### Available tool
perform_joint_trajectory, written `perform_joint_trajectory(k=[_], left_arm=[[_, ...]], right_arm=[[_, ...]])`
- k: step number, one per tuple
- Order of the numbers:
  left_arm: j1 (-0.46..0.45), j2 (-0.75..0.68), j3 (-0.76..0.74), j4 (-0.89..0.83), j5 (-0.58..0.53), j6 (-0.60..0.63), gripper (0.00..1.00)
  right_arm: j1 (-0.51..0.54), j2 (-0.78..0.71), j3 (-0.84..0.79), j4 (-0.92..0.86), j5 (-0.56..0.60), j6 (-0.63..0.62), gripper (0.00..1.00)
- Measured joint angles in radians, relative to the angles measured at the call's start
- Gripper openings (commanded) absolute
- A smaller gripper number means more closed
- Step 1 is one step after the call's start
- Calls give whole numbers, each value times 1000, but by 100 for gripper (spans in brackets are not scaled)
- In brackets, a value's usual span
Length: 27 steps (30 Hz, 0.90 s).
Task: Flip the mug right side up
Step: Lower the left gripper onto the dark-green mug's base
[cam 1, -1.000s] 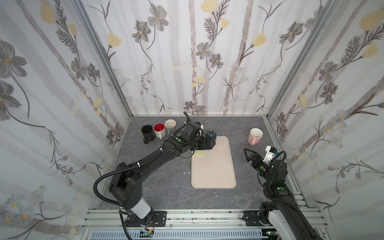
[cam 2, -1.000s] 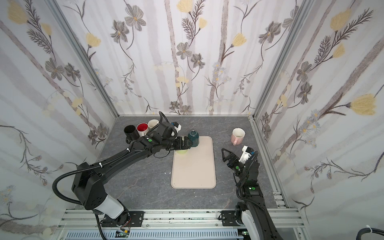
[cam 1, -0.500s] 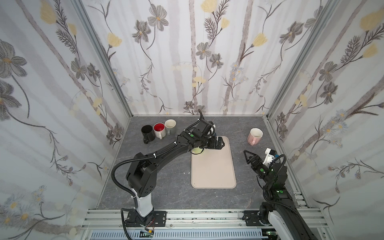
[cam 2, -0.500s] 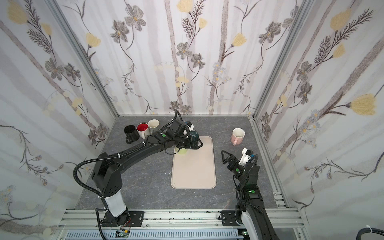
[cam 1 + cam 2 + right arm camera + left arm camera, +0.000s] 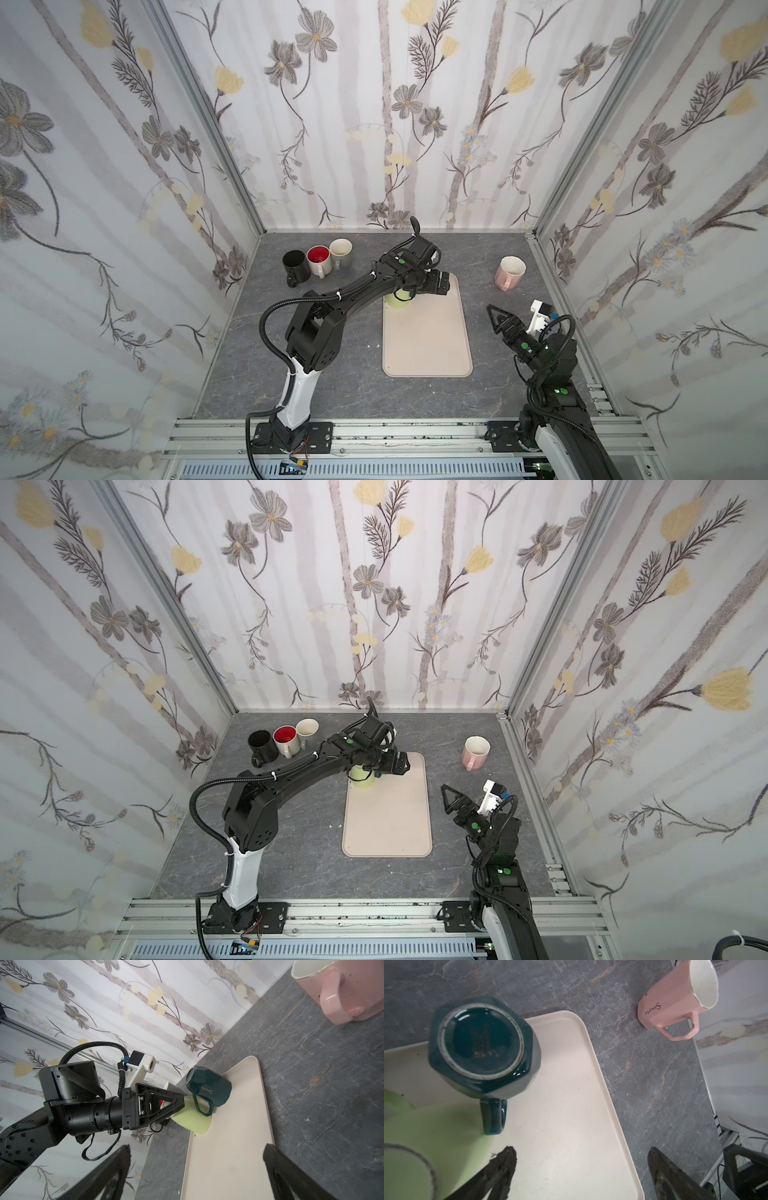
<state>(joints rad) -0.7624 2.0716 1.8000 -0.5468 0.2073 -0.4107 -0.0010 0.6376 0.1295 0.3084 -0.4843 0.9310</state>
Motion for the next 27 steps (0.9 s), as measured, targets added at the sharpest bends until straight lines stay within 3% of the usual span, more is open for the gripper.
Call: perform_joint_trajectory(k=[8,27], left_arm=[[-1,20,13,-8,-100,4,100],[-2,136,113,-7,-180,65,100]], right_arm=[[0,-105,24,-121,24,-71,100],[0,-77,35,-180,46,-115,100]])
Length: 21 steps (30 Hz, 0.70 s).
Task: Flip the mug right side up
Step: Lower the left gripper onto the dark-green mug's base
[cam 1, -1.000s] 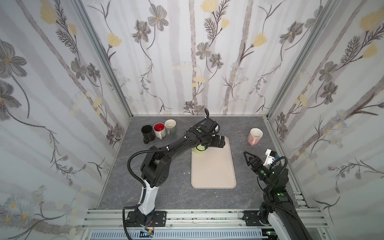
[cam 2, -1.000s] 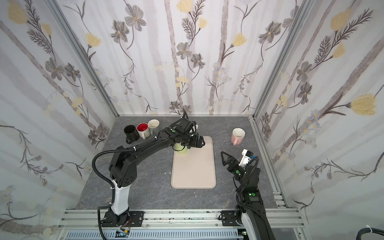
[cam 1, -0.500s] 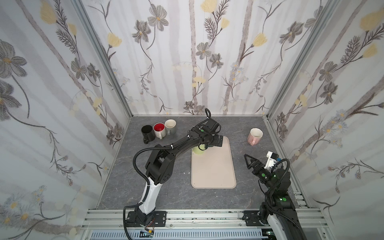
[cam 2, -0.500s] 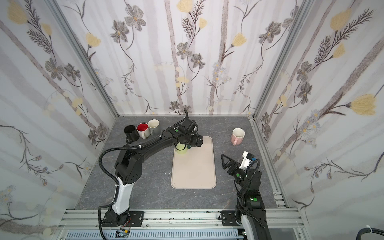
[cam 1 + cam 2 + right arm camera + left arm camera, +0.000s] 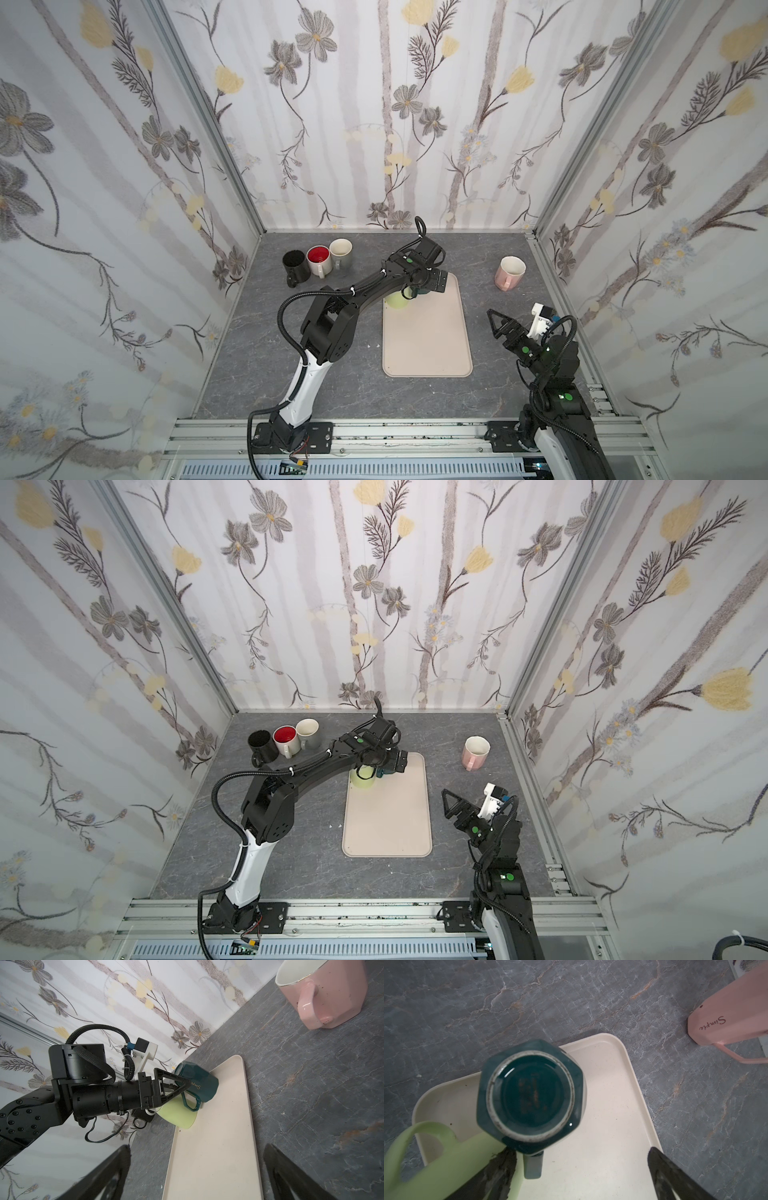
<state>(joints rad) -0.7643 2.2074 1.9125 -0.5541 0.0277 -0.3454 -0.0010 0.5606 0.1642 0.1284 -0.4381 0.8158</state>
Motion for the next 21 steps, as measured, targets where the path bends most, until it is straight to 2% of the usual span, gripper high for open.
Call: perform_joint_trajectory(k=[19,21], left_arm=[[-47,27,-14,5,3,2,100],[-48,27,-14,3,0,2,97]], right_arm=[[0,34,0,1,0,-18,100],[0,35,0,1,0,-18,100]])
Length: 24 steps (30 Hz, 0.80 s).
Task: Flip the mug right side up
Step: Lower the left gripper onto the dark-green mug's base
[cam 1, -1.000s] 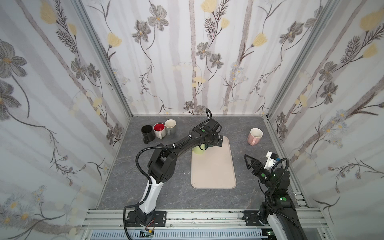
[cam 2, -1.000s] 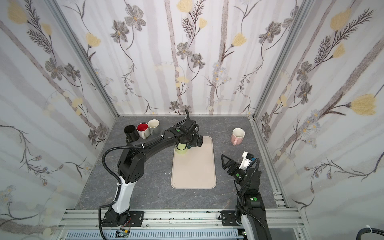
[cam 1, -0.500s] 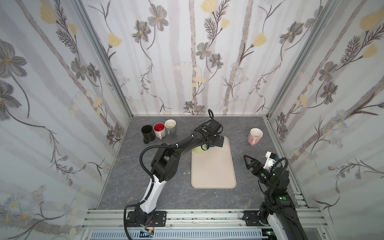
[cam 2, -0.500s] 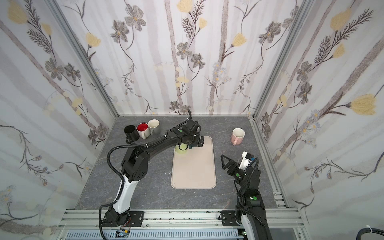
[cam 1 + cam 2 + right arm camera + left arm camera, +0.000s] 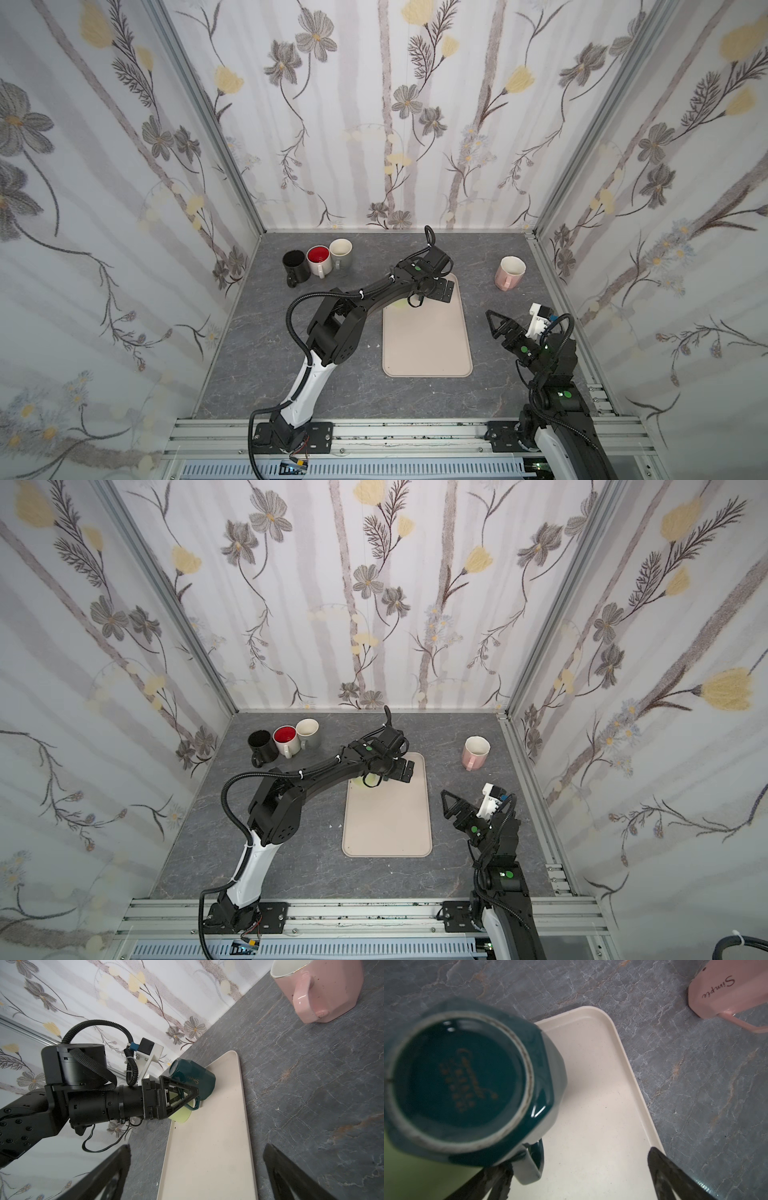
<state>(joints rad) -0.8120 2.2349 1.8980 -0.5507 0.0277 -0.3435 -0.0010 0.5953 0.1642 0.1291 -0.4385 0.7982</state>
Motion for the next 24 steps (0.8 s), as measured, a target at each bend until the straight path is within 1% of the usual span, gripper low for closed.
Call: perform_joint_trajectory(k=[2,4,6,8,12,16,20,24], left_arm=[[0,0,3,-4,-5,2,90],[2,1,6,-6,-11,5,87],[1,3,7,-8,-20,6,79],[1,6,7,-14,-31,10,75],[1,15,19,-34,-57,12,62],[1,37,50,-66,-92,12,55],[1,46,61,-91,-129,11,44],[1,53,73,-112,-156,11,43]], right_arm=[[0,0,0,0,0,0,100],[0,0,-1,0,0,0,100],[0,-3,-3,0,0,0,100],[0,-8,-6,0,0,0,100],[0,-14,-14,0,1,1,100],[0,-18,-19,-1,4,4,100],[0,-21,-26,-1,8,6,100],[0,-16,-29,2,19,12,100]])
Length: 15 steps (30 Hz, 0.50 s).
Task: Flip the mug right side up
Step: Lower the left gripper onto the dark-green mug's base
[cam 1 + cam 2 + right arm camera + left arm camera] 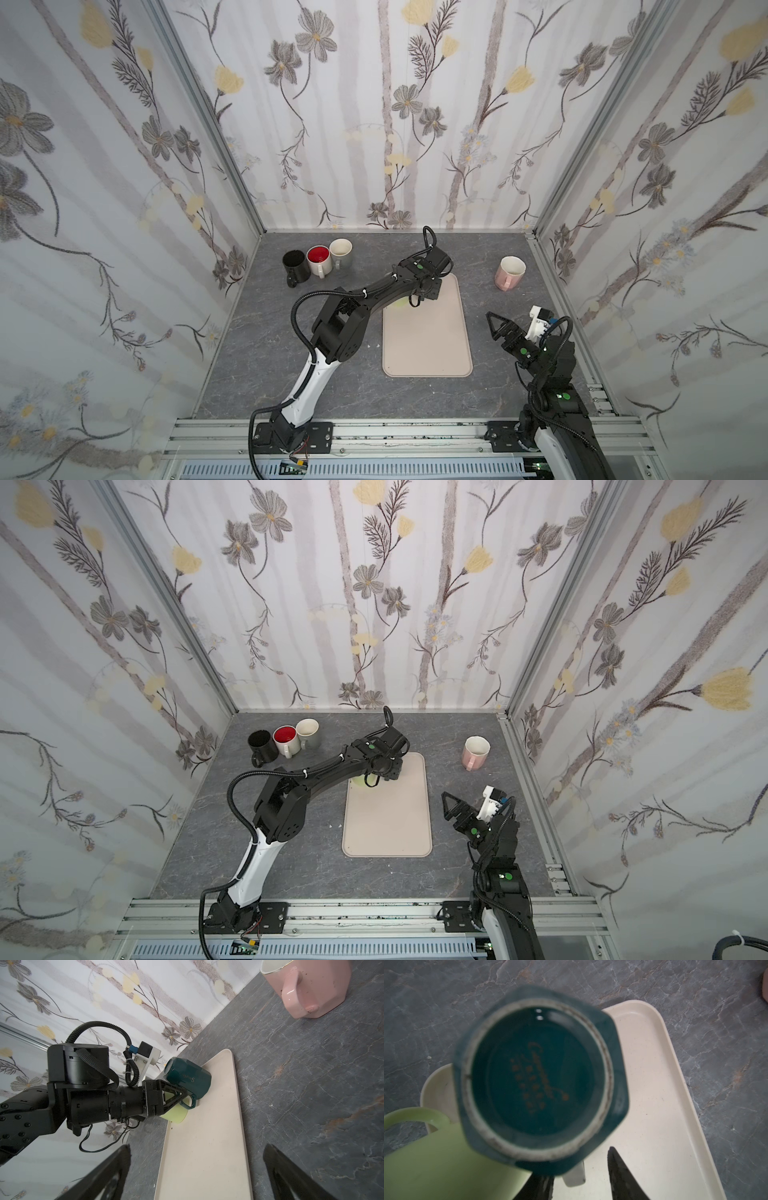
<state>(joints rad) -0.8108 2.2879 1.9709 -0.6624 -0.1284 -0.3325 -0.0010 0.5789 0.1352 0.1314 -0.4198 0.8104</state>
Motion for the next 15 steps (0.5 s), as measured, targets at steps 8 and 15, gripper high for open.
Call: perform_joint_trajectory(k=[8,15], left_arm=[[0,3,4,-11,-26,0,37],[0,21,27,-28,-48,-1,34]], right_arm=[[0,9,-4,0,0,1,100],[0,9,-6,1,0,8,100]])
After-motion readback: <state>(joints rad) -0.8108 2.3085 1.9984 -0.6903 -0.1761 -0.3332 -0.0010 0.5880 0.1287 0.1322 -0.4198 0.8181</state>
